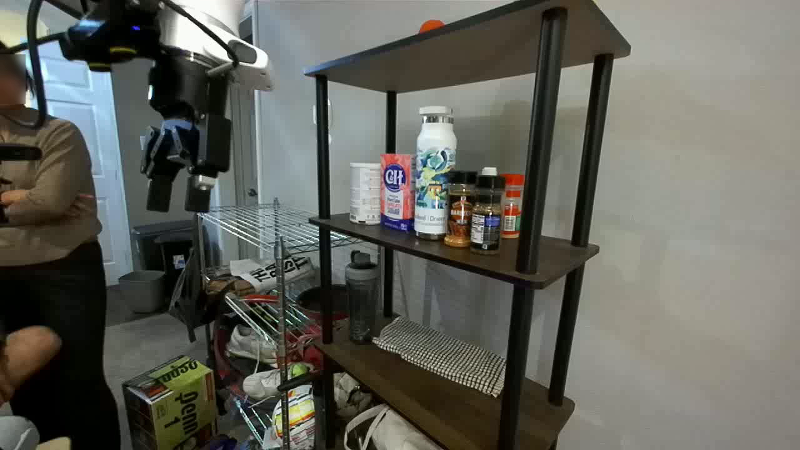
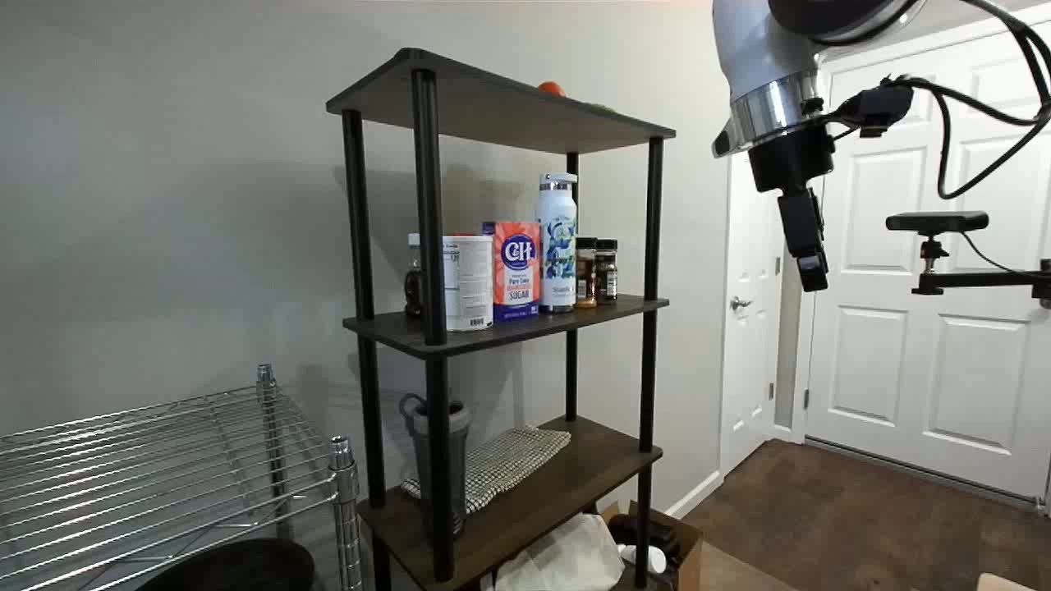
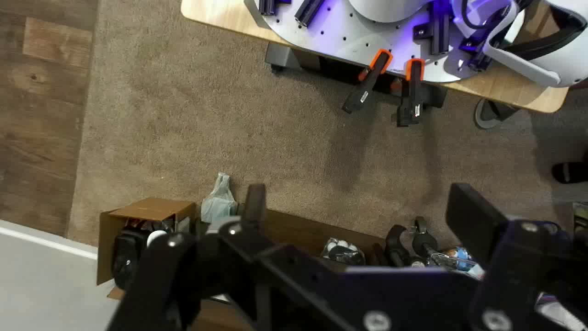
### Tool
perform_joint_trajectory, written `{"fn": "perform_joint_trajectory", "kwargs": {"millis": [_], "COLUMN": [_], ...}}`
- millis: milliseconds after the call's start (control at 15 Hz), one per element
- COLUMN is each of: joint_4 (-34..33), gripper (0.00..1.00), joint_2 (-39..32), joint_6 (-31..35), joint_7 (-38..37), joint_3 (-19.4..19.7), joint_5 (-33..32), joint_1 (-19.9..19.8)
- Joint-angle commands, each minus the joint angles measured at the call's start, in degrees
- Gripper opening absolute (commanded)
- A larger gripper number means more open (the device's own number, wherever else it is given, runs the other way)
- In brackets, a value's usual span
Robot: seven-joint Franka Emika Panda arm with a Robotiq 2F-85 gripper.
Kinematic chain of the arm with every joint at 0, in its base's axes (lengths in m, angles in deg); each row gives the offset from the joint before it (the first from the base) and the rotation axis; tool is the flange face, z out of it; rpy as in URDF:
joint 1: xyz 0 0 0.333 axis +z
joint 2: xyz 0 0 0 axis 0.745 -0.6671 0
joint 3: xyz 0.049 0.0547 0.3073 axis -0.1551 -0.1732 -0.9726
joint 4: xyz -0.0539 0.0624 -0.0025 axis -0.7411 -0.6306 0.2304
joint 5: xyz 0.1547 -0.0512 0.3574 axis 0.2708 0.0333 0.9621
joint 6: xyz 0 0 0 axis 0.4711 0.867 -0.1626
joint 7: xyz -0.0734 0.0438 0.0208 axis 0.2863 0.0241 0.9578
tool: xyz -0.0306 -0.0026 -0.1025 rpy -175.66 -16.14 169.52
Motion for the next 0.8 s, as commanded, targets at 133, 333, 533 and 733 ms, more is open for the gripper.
{"fn": "perform_joint_trajectory", "kwargs": {"millis": [133,333,533,733], "joint_4": [-0.17,-0.17,-0.17,-1.53], "gripper": [1.00,1.00,1.00,1.00], "joint_2": [-0.10,-0.10,-0.10,-0.27], "joint_6": [-0.20,-0.20,-0.20,0.52], "joint_7": [-0.52,-0.52,-0.52,-0.71], "joint_3": [0.70,0.70,0.70,-0.02], "joint_5": [-0.33,-0.33,-0.33,-0.54], "joint_1": [1.04,1.04,1.04,1.51]}}
